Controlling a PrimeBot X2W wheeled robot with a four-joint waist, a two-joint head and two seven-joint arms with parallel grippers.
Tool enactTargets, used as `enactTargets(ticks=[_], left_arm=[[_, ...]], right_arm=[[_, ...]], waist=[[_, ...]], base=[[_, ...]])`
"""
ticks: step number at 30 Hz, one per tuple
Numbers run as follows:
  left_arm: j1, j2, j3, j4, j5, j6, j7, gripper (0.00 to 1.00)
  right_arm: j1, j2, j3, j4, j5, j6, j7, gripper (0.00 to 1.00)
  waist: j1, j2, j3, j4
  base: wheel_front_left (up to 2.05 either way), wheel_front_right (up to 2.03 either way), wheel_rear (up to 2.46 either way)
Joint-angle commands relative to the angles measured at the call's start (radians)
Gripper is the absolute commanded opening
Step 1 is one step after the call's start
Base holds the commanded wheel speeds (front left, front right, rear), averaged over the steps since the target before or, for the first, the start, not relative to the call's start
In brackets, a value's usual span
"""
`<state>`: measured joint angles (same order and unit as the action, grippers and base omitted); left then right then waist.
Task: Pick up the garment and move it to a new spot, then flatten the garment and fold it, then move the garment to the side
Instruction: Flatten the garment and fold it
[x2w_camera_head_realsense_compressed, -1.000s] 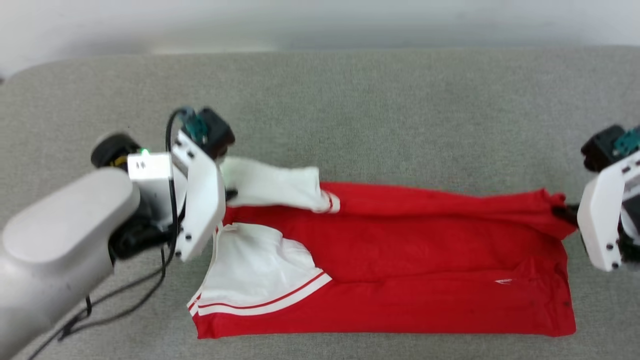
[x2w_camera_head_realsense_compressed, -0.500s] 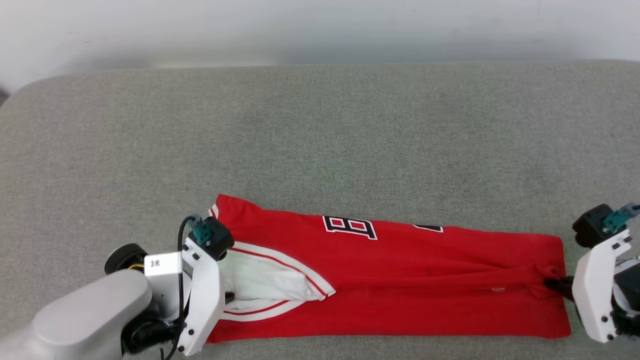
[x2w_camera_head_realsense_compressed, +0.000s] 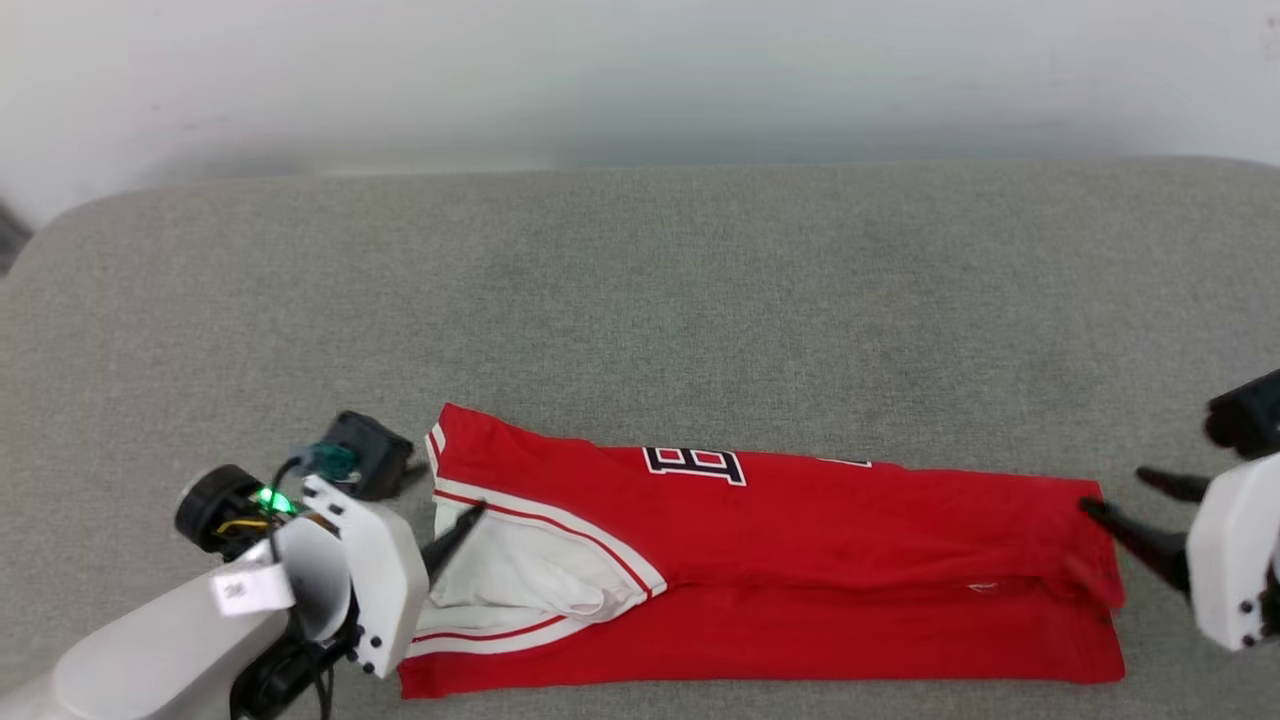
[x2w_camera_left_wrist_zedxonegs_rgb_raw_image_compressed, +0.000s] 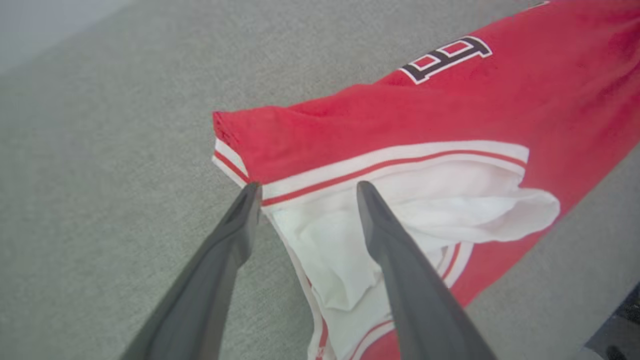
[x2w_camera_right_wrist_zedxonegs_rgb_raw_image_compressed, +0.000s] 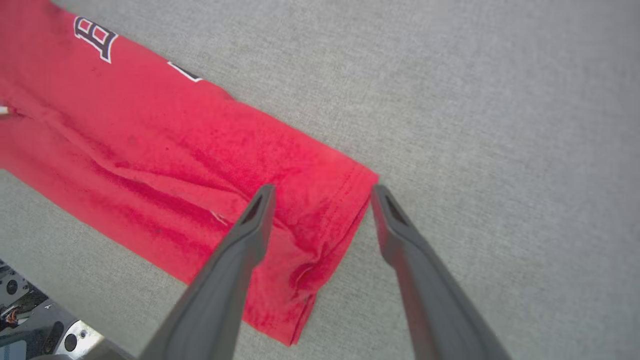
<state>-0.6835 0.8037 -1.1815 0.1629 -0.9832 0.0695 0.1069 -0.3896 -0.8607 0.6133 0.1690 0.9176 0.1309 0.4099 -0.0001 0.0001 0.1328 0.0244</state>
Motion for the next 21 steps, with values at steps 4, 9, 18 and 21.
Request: enactTargets(ticks=[4, 9, 18, 21], left_arm=[[0.054, -0.008, 0.055, -0.023, 0.021, 0.09, -0.15, 1.0], [0.108, -0.028, 0.112, -0.016, 0.053, 0.201, -0.317, 1.0], [0.222, -0.115, 0.329, -0.046, 0.198, 0.314, -0.373, 1.0], [0.281, -0.154, 0.424, -0.068, 0.285, 0.322, -0.373, 1.0]], right_arm=[[0.054, -0.01, -0.093, -0.025, 0.025, 0.0, -0.036, 1.0], [0.12, 0.012, -0.218, 0.006, 0.054, 0.0, -0.057, 1.0], [0.234, 0.104, -0.35, 0.107, 0.185, 0.0, -0.01, 1.0], [0.254, 0.139, -0.362, 0.123, 0.217, 0.0, 0.006, 1.0]], waist=[[0.0001, -0.0001, -0.012, 0.008], [0.0001, -0.0001, -0.008, 0.016], [0.0001, -0.0001, 0.013, 0.044], [0.0001, -0.0001, 0.023, 0.052]], base=[[0.0, 0.0, 0.0], [0.0, 0.0, 0.0], [0.0, 0.0, 0.0], [0.0, 0.0, 0.0]])
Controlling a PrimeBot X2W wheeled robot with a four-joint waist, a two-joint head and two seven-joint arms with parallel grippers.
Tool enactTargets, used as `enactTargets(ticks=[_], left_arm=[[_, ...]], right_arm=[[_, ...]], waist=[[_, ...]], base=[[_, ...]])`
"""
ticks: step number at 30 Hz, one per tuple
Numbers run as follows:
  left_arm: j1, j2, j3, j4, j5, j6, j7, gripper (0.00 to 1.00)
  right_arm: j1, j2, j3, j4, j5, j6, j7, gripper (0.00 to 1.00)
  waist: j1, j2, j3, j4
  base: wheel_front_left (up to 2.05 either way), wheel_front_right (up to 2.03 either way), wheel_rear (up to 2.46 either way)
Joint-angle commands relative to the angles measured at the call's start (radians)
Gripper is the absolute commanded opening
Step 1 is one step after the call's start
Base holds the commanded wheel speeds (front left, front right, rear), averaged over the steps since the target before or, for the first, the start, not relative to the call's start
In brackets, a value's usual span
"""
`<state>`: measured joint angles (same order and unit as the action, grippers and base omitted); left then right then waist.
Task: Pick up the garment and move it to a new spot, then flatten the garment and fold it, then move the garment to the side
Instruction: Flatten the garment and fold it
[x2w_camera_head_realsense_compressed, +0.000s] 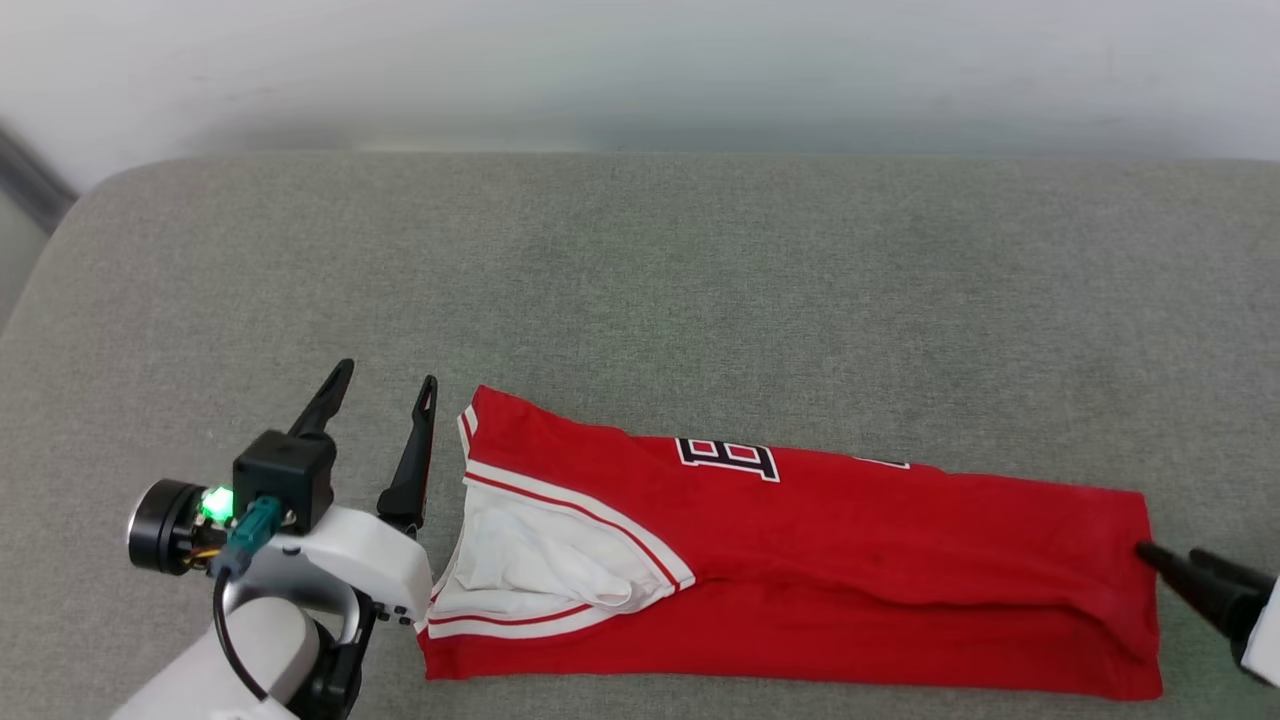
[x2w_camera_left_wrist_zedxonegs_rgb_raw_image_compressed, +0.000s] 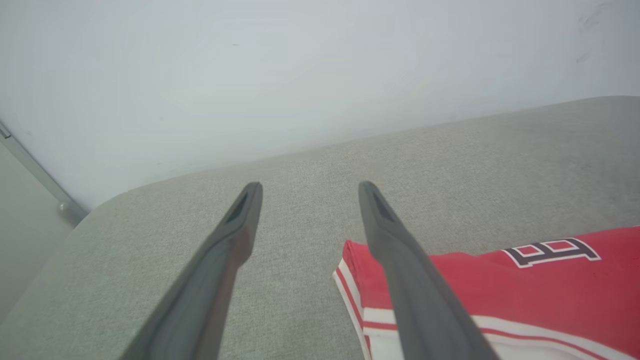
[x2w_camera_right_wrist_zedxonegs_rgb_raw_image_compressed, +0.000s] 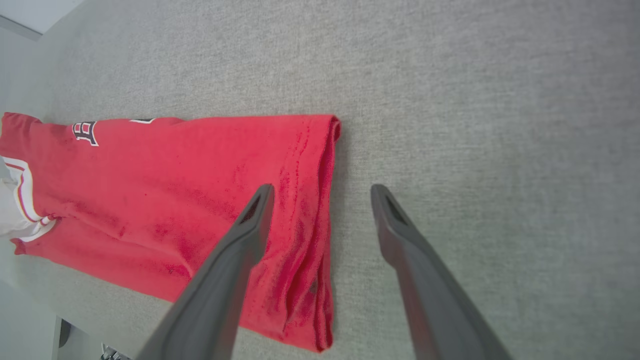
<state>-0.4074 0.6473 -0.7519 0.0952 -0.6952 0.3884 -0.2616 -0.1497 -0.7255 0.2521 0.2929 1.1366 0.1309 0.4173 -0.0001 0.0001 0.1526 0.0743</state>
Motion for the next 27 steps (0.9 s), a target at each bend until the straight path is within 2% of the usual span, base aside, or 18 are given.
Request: enactTargets(ticks=[1, 8, 15, 18, 20, 21, 22, 23, 24, 27], left_arm=[[0.023, -0.016, 0.028, -0.007, 0.026, 0.006, -0.004, 1.0], [0.147, -0.145, 0.208, -0.036, 0.191, -0.021, -0.004, 1.0], [0.251, -0.268, 0.374, -0.055, 0.335, -0.074, -0.004, 1.0], [0.277, -0.302, 0.418, -0.067, 0.376, -0.089, -0.004, 1.0], [0.312, -0.352, 0.474, -0.085, 0.434, -0.113, -0.004, 1.0], [0.323, -0.367, 0.488, -0.09, 0.452, -0.121, -0.004, 1.0], [0.334, -0.381, 0.504, -0.095, 0.47, -0.129, -0.004, 1.0], [0.343, -0.395, 0.519, -0.099, 0.487, -0.137, -0.004, 1.0], [0.353, -0.407, 0.532, -0.102, 0.505, -0.146, -0.004, 1.0], [0.368, -0.435, 0.559, -0.106, 0.532, -0.161, -0.004, 1.0]], right_arm=[[0.018, 0.008, 0.0, 0.008, 0.004, 0.0, 0.008, 1.0], [0.026, 0.071, 0.009, 0.06, 0.055, 0.0, 0.068, 1.0], [0.044, 0.132, 0.054, 0.045, 0.108, 0.0, 0.14, 1.0], [0.042, 0.142, 0.062, 0.038, 0.11, 0.0, 0.146, 1.0], [0.034, 0.146, 0.07, 0.033, 0.094, 0.0, 0.136, 1.0], [0.03, 0.143, 0.069, 0.037, 0.086, 0.0, 0.126, 0.93], [0.025, 0.142, 0.067, 0.044, 0.079, 0.0, 0.118, 0.42], [0.021, 0.141, 0.068, 0.049, 0.075, 0.0, 0.116, 0.05], [0.018, 0.138, 0.069, 0.053, 0.067, 0.0, 0.109, 0.0], [0.013, 0.13, 0.07, 0.061, 0.056, 0.0, 0.105, 0.0]], waist=[[0.0001, -0.0001, 0.006, 0.005], [0.0001, -0.0001, 0.025, 0.02], [0.0001, -0.0001, 0.034, 0.031], [0.0001, -0.0001, 0.034, 0.034], [0.0001, -0.0001, 0.032, 0.038], [0.0001, -0.0001, 0.032, 0.039], [0.0001, -0.0001, 0.031, 0.041], [0.0001, -0.0001, 0.029, 0.042], [0.0001, -0.0001, 0.028, 0.043], [0.0001, -0.0001, 0.025, 0.044]], base=[[0.0, 0.0, 0.0], [0.0, 0.0, 0.0], [0.0, 0.0, 0.0], [0.0, 0.0, 0.0], [0.0, 0.0, 0.0], [0.0, 0.0, 0.0], [0.0, 0.0, 0.0], [0.0, 0.0, 0.0], [0.0, 0.0, 0.0], [0.0, 0.0, 0.0]])
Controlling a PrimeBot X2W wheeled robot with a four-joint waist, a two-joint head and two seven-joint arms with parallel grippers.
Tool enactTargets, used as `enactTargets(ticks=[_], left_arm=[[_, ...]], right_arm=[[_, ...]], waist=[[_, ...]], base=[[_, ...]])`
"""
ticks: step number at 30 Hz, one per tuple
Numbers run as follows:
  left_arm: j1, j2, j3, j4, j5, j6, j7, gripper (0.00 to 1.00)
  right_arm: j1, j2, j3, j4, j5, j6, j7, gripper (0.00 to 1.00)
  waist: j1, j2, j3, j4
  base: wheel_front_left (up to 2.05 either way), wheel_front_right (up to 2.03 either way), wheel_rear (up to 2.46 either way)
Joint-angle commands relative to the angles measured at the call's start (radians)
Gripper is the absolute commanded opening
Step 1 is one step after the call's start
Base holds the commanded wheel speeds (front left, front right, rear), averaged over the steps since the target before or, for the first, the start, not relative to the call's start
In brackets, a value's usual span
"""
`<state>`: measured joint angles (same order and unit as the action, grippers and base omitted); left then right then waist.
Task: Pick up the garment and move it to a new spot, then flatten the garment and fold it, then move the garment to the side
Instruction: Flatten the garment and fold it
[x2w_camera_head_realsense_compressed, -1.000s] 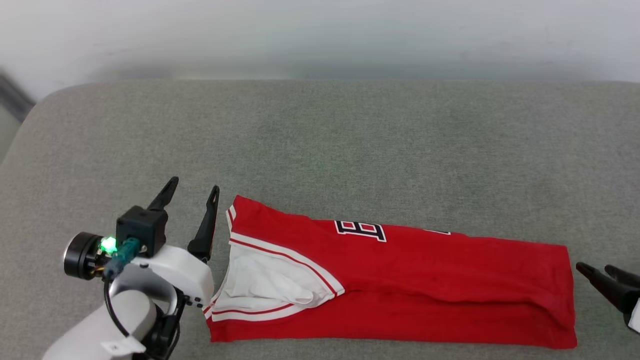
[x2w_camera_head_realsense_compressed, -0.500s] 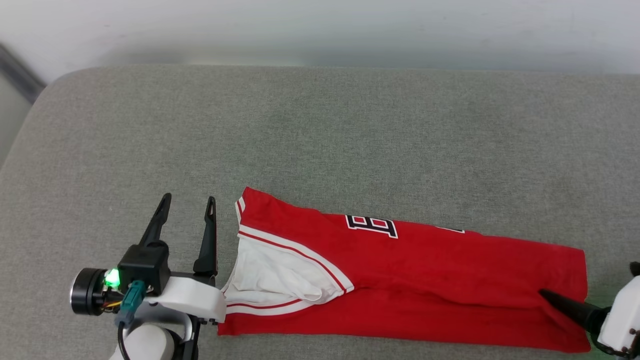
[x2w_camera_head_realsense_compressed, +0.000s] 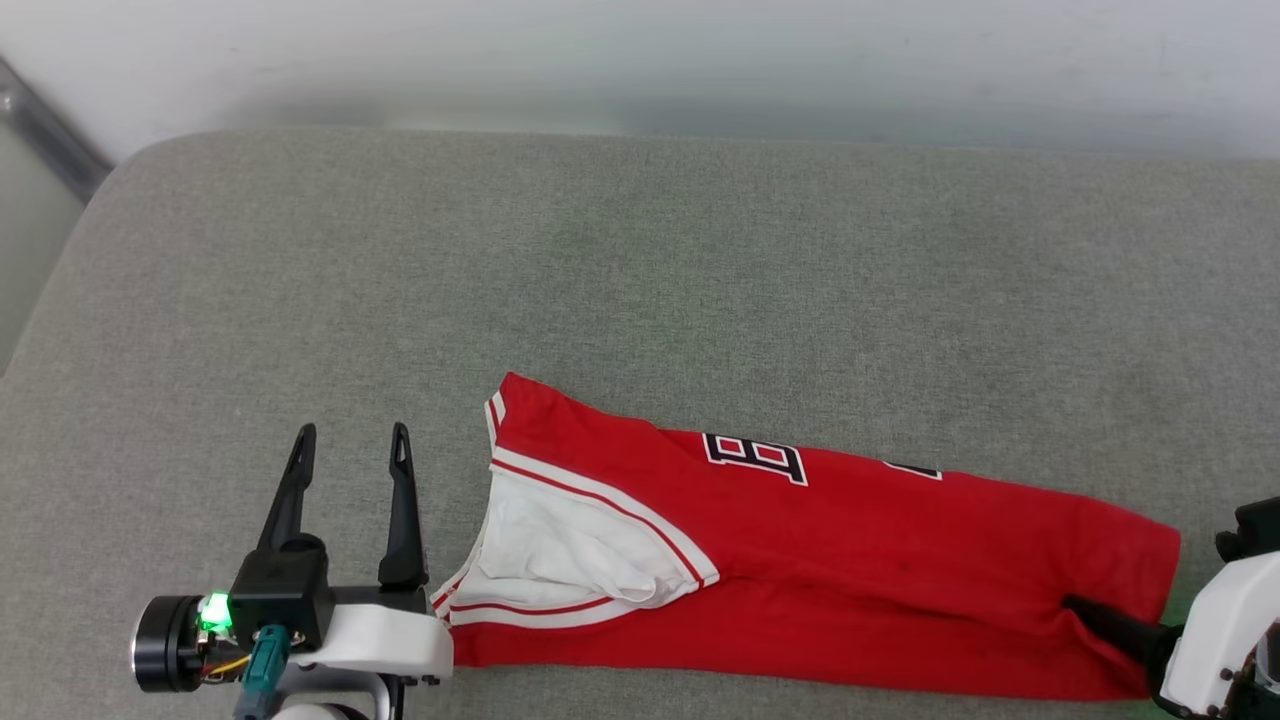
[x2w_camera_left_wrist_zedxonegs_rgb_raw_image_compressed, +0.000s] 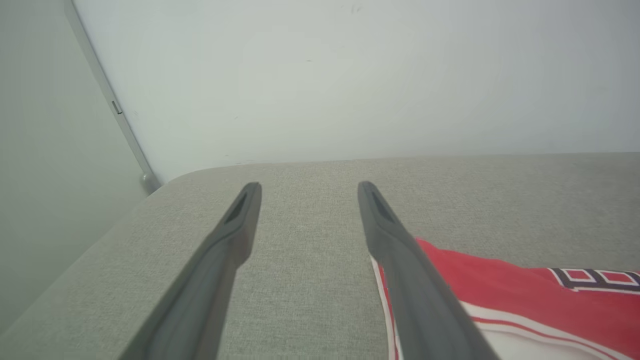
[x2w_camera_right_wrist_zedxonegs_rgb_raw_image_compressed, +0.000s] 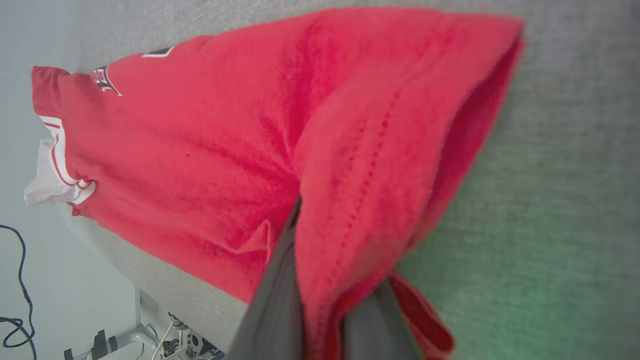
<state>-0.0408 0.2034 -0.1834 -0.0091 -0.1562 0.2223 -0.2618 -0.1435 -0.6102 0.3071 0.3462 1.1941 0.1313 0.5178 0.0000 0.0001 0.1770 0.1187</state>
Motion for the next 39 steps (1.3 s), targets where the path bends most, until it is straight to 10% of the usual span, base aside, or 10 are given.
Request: enactTargets(ticks=[1, 22, 39], left_arm=[[0.018, -0.016, 0.014, -0.007, 0.017, -0.011, -0.004, 1.0], [0.143, -0.107, 0.104, -0.03, 0.131, -0.08, -0.003, 1.0], [0.145, -0.123, 0.103, -0.022, 0.146, -0.101, -0.003, 1.0]], right_arm=[[0.001, 0.007, 0.012, 0.013, -0.01, -0.001, -0.004, 0.0], [0.043, -0.185, -0.061, 0.007, -0.036, -0.001, 0.019, 0.0], [-0.068, -0.025, 0.036, -0.378, -0.096, -0.001, 0.22, 0.0]], waist=[[0.0, -0.0001, -0.004, 0.0], [0.0, -0.0001, -0.102, -0.025], [0.0, -0.0001, -0.106, -0.02]], base=[[0.0, 0.0, 0.0], [0.0, 0.0, 0.0], [0.0, 0.0, 0.0]])
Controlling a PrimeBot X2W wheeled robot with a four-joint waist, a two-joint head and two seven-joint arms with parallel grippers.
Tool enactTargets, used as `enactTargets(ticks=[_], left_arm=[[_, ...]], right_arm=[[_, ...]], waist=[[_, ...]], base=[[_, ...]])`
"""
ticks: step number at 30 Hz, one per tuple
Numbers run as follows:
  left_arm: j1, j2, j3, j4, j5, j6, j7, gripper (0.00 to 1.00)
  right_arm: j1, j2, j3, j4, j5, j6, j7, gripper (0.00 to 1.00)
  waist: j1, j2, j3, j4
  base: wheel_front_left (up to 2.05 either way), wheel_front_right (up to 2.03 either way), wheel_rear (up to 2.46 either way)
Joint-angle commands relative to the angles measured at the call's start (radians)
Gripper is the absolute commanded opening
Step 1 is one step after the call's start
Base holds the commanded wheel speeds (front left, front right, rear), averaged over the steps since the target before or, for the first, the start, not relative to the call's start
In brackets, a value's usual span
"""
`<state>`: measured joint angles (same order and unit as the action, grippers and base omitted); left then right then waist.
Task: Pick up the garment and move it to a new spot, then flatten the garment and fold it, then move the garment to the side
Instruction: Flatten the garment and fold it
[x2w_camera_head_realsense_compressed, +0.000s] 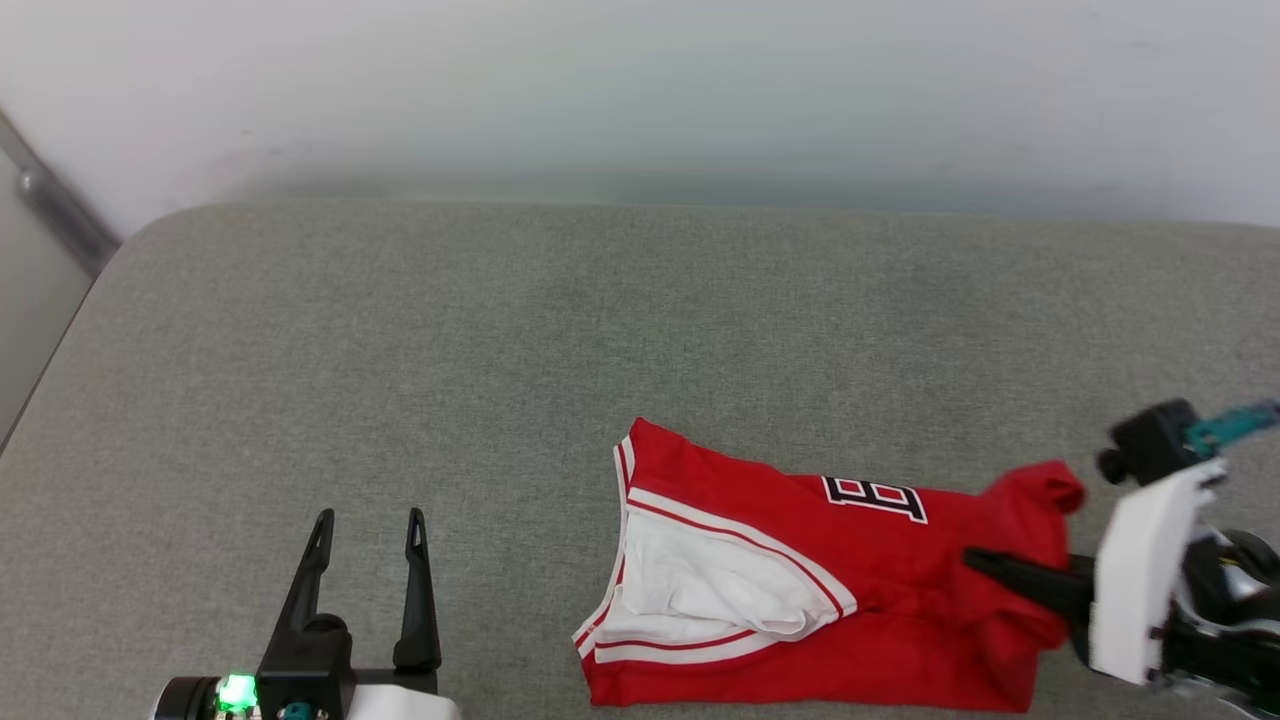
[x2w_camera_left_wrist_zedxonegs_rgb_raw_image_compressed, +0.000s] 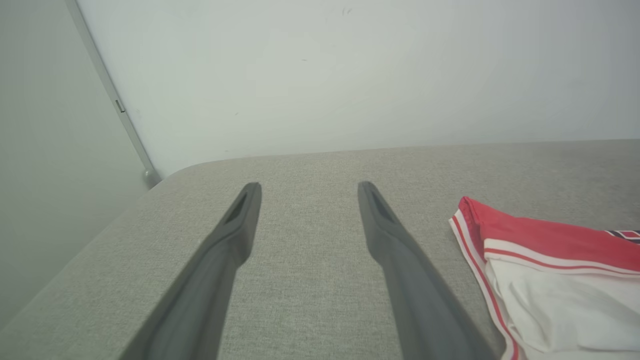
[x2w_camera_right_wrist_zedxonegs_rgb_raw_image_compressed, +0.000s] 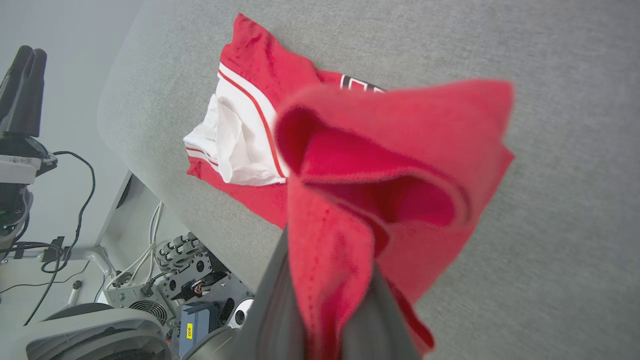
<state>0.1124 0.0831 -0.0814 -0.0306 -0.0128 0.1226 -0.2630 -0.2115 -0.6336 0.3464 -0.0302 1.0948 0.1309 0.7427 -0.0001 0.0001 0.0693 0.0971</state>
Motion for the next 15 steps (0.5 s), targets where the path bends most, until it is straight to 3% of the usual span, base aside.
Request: enactTargets(ticks=[1, 10, 15], left_arm=[[-0.013, -0.003, 0.001, 0.0, 0.002, -0.003, -0.002, 1.0], [-0.048, -0.009, 0.001, -0.002, 0.001, -0.01, -0.002, 1.0], [-0.072, -0.013, -0.003, 0.003, -0.001, -0.016, -0.002, 1.0]], right_arm=[[-0.021, 0.019, 0.011, -0.002, -0.011, 0.0, 0.005, 0.0], [-0.235, 0.198, 0.165, 0.09, -0.14, 0.0, 0.047, 0.0], [-0.328, 0.262, 0.262, 0.187, -0.207, 0.0, 0.023, 0.0]], waist=[[0.0001, -0.0001, 0.006, 0.005], [0.0001, -0.0001, 0.053, 0.027], [0.0001, -0.0001, 0.08, 0.042]], base=[[0.0, 0.0, 0.0], [0.0, 0.0, 0.0], [0.0, 0.0, 0.0]])
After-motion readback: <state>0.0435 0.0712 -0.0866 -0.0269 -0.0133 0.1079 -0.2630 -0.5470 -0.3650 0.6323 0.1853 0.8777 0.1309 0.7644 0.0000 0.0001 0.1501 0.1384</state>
